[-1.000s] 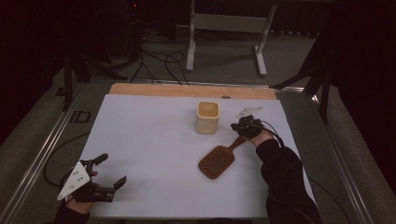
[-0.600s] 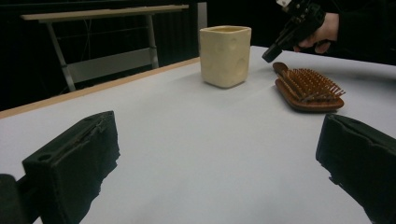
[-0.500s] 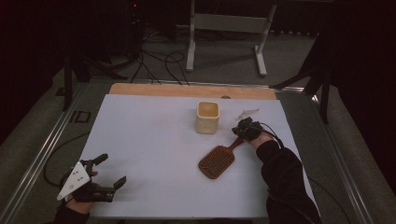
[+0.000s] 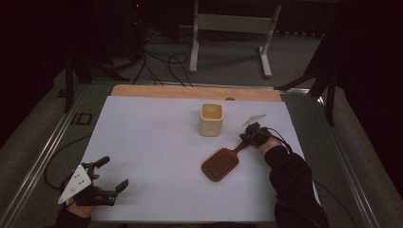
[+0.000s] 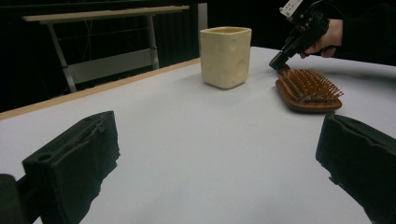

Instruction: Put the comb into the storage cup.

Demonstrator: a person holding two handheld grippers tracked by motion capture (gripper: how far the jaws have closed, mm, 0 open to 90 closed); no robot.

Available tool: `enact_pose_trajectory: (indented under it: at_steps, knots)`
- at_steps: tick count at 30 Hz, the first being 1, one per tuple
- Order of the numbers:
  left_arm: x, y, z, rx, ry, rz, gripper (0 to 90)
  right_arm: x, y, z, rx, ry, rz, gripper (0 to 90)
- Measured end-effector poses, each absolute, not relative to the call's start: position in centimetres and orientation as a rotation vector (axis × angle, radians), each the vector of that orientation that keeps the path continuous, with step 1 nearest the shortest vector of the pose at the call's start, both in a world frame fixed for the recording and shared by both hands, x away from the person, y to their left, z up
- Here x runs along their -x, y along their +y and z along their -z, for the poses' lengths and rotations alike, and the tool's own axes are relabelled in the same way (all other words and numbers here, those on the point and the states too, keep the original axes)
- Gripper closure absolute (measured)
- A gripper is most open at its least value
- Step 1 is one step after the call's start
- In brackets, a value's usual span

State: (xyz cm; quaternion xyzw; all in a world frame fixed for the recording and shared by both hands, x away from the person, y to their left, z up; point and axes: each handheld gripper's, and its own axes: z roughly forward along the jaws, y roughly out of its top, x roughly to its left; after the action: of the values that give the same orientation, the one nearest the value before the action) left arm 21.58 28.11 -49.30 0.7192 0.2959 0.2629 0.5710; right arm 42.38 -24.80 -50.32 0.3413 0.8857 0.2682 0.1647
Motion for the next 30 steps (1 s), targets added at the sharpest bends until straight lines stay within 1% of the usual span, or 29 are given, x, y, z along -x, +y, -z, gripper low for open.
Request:
enact_pose_trajectory:
  at_steps: [5,10,12,21,30]
  knots:
    - [-21.5,28.1,49.3,-1.687,0.693,-0.619,0.0,-42.1,-24.8,50.5,-0.97,2.533,-0.755,90.0]
    - [-21.5,28.2,49.3,-1.687,0.696,-0.618,0.0,-40.8,-25.5,50.4,-0.946,2.531,-0.767,90.0]
    - [-21.5,28.2,49.3,-1.687,0.696,-0.62,0.0,-40.8,-25.5,50.4,-0.946,2.531,-0.767,90.0]
    - [-21.5,28.1,49.3,-1.687,0.695,-0.619,0.0,-38.5,-26.4,50.4,-0.919,2.559,-0.77,90.0]
    - [-21.5,28.1,49.2,-1.687,0.694,-0.618,0.0,-36.1,-26.4,50.4,-0.878,2.589,-0.776,90.0]
